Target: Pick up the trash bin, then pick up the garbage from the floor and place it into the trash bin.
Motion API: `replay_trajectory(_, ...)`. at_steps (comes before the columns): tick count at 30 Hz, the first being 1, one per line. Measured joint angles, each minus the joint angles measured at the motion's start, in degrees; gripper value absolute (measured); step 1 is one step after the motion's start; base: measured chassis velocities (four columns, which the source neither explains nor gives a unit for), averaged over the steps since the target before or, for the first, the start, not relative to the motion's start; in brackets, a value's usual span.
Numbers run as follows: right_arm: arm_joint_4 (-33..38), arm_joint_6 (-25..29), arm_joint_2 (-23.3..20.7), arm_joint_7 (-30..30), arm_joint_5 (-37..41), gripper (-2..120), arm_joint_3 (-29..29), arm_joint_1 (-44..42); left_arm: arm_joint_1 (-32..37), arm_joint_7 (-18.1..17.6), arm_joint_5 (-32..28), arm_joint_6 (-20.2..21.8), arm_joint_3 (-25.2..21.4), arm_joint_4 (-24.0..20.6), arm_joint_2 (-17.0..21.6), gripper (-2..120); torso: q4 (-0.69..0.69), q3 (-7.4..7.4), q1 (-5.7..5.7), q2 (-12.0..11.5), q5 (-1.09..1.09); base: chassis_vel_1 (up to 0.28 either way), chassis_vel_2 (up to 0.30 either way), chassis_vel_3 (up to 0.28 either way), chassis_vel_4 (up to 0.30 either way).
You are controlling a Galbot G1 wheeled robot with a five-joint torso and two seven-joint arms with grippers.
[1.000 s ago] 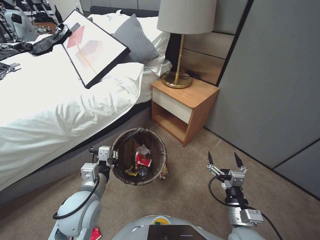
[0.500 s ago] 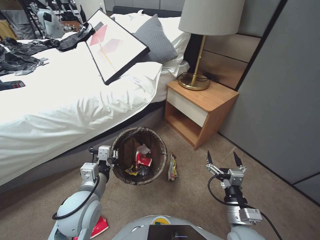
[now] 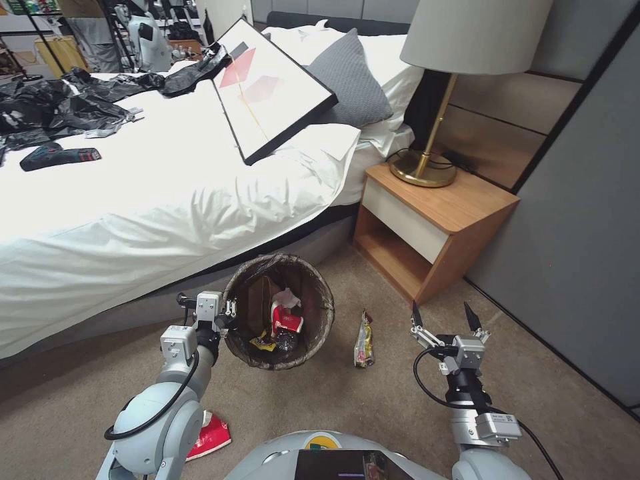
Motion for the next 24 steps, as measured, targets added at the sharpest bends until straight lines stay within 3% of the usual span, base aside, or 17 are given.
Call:
replay_trajectory(11,-0.07,-4.37,-2.33,3.03,0.45,100,-2.77,1.9,0.23,-0.94,0.08,-1.53,-0.11,-0.01,-0.34,5,0.01,0.0,0.0,0.0,-0.01,0.035,0.034,0.035,0.042)
replay_trajectory(19,0.18,-15.22,-3.72,5.68,4.38,100,-5.83,6.49,0.98,-1.16,0.0,-1.23,-0.62,-0.99,-0.23,5,-0.01,0.0,0.0,0.0,-0.01,0.0,0.0,0.0,0.0)
replay_trajectory(24,-0.56,-24.7,-5.27,6.37,8.06,100,-7.57,12.02,2.05,-1.18,-0.61,-1.0,-1.91,-1.78,-0.27,5,0.01,0.0,0.0,0.0,-0.01,0.0,0.0,0.0,0.0)
